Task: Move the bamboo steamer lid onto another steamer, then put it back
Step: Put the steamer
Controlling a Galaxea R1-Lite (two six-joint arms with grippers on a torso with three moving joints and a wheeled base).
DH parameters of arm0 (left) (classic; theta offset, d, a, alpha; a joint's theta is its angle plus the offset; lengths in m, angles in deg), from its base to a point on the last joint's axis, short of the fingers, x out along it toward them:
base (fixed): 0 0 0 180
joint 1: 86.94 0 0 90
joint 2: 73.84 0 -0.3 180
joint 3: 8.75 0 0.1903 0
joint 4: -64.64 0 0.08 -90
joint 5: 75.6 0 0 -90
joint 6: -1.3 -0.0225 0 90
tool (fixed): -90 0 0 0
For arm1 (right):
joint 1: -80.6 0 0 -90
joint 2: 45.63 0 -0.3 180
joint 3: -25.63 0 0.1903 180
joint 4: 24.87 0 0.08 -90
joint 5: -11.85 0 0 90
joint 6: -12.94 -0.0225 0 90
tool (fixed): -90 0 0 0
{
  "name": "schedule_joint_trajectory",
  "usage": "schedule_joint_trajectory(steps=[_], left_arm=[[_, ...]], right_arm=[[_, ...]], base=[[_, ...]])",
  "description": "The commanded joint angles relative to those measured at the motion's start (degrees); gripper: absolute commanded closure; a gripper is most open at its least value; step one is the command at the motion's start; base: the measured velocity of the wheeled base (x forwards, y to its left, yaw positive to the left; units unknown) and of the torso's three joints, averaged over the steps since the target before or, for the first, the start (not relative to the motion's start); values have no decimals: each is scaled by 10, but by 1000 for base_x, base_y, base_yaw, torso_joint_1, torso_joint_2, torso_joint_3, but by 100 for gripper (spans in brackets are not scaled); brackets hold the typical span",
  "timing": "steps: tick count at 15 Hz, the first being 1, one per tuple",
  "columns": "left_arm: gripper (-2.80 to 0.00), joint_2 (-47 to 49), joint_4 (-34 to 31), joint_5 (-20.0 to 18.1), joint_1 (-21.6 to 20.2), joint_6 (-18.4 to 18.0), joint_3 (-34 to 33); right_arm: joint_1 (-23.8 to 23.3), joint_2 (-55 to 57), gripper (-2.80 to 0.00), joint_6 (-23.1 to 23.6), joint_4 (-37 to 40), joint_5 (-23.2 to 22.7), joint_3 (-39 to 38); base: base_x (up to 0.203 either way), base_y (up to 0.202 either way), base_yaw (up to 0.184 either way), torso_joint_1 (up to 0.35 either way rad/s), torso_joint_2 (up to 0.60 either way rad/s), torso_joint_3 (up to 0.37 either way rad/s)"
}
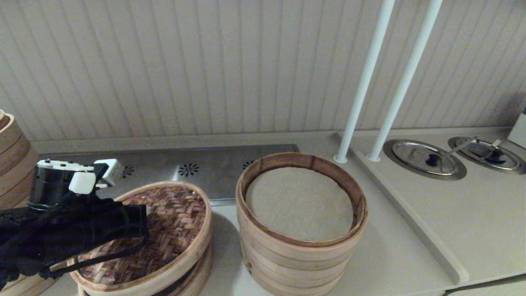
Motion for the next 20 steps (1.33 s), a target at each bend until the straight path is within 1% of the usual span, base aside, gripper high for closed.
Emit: schedule_joint_trajectory(steps=[1, 5, 9, 14, 20], left_arm=[[0, -17, 4, 0, -1, 1, -28], [0, -5, 11, -10, -1, -2, -52], [0, -2, 31, -11, 0, -3, -75], [0, 42, 63, -11, 0, 1, -74], [0, 51, 64, -16, -1, 1, -66]], right_arm=[[0, 1, 0, 0, 0, 0, -2], [0, 1, 0, 0, 0, 0, -2], [0, 0, 0, 0, 0, 0, -2], [0, 1, 0, 0, 0, 0, -2], [0, 1, 0, 0, 0, 0, -2]], base=[[0, 0, 0, 0, 0, 0], [0, 0, 0, 0, 0, 0], [0, 0, 0, 0, 0, 0], [0, 0, 0, 0, 0, 0], [0, 0, 0, 0, 0, 0]])
